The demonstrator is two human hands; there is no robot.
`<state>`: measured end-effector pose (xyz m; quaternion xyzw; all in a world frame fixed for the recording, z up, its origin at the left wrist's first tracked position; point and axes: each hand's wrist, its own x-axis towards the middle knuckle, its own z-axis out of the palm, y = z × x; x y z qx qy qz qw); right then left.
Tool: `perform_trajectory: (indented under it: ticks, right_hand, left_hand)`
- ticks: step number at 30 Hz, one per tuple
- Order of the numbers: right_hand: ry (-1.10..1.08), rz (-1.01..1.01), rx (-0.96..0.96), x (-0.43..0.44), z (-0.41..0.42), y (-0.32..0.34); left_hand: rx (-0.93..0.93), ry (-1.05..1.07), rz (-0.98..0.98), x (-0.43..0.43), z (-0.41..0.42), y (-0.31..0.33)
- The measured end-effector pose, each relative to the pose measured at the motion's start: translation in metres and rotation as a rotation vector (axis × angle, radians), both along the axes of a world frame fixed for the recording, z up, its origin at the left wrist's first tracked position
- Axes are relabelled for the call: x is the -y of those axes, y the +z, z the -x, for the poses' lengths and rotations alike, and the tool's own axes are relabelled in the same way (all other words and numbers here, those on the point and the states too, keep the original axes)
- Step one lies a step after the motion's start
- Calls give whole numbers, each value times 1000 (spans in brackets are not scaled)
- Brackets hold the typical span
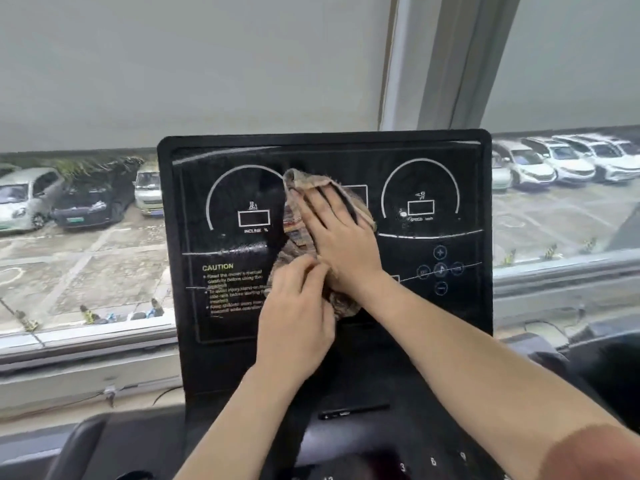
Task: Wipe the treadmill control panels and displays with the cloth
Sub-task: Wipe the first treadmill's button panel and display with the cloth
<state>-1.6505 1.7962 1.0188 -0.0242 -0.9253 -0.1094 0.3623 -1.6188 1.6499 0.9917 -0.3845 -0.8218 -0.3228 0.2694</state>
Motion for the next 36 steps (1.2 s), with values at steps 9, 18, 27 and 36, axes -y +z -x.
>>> perform_trajectory:
  ticks: [9, 18, 27, 36]
  right_hand:
    - [-277, 257, -14, -118, -104, -82]
    - [-399, 1053, 223, -117, -194, -158]
    - [-409, 626, 446, -62, -258, -190]
    - [-44, 417, 773, 25, -230, -180]
  left_hand:
    - [13, -179, 278, -115, -55, -44]
    - [28, -294, 425, -153, -103, -100]
    - [304, -291, 540, -100, -154, -130]
    - [396, 60, 496, -9, -144, -133]
